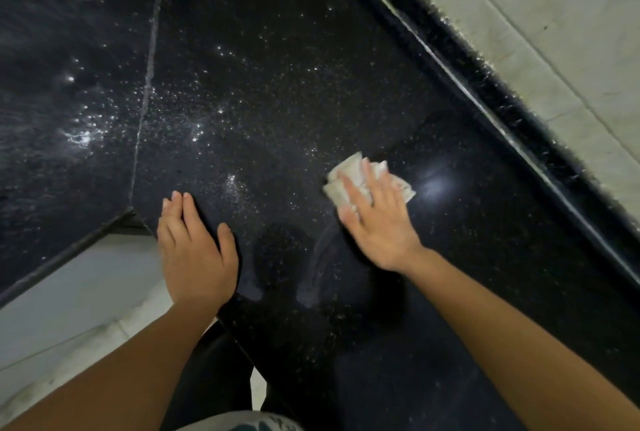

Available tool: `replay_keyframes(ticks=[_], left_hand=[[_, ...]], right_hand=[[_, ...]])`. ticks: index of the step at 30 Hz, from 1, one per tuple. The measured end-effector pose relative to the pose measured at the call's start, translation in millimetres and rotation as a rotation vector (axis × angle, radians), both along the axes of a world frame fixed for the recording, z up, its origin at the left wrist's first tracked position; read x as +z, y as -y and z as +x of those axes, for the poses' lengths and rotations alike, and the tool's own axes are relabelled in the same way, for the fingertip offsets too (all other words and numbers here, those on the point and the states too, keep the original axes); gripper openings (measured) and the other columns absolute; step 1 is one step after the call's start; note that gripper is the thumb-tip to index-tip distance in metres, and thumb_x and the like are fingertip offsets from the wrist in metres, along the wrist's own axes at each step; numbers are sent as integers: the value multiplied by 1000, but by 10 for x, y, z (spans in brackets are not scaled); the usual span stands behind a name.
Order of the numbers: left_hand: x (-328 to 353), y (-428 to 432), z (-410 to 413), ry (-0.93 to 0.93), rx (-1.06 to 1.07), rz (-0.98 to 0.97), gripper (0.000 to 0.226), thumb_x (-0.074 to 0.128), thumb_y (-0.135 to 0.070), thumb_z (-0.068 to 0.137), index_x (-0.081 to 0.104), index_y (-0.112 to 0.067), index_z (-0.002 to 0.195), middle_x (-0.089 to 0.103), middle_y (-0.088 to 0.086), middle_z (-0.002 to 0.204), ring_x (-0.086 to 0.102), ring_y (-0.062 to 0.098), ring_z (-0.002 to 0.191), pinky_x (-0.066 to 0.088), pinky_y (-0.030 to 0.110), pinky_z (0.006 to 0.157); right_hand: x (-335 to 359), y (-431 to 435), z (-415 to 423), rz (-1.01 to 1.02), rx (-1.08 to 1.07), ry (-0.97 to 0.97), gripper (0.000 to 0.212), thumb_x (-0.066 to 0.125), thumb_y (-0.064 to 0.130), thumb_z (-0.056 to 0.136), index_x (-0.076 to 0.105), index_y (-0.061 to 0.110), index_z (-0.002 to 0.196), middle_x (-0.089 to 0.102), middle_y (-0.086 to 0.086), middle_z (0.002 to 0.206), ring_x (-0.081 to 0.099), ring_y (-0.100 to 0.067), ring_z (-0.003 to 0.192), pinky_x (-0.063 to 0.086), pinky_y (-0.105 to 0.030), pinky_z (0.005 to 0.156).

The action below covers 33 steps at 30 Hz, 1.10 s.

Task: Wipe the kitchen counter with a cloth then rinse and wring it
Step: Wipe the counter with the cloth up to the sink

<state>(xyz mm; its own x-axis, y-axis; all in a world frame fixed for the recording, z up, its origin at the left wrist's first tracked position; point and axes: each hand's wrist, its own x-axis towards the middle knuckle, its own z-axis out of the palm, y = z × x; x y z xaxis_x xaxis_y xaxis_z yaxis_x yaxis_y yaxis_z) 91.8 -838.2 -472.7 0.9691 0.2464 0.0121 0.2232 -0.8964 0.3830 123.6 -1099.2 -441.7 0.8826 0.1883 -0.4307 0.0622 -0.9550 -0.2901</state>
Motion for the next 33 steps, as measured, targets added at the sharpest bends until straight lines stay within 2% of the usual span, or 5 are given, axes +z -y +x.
replay_keyframes(ticks=[3,5,10,17,33], left_hand=[[10,5,-10,-7,3,2,65,35,-31,92,25,7,143,27,27,148,19,38,138,19,50,114],[16,10,-5,0,3,6,65,34,-31,92,26,7,143,28,27,148,20,38,138,19,50,114],[-13,4,-1,6,5,26,65,33,-33,92,27,7,143,27,26,149,19,37,139,18,48,114],[-43,16,0,58,12,25,62,34,-31,93,31,8,140,31,27,146,22,39,137,20,48,113],[-19,-33,-21,0,-21,-41,64,34,-31,94,23,7,145,23,25,151,18,36,141,15,47,115]], right_hand=[[64,250,-179,15,349,-30,56,16,59,96,-6,49,146,-26,12,155,-34,-14,140,-23,-29,112],[102,506,-137,-30,389,-26,55,13,65,93,-8,53,142,-26,16,152,-32,-11,140,-23,-25,112],[94,1128,394,-183,-196,-20,58,22,54,99,4,37,151,-15,3,160,-16,-21,147,-8,-37,116],[-31,946,1183,-91,-704,33,58,17,51,100,-1,34,153,-17,-4,160,-20,-27,145,-12,-45,117],[-8,-145,300,-41,-257,2,57,18,53,100,-3,38,151,-22,3,159,-27,-22,143,-15,-41,116]])
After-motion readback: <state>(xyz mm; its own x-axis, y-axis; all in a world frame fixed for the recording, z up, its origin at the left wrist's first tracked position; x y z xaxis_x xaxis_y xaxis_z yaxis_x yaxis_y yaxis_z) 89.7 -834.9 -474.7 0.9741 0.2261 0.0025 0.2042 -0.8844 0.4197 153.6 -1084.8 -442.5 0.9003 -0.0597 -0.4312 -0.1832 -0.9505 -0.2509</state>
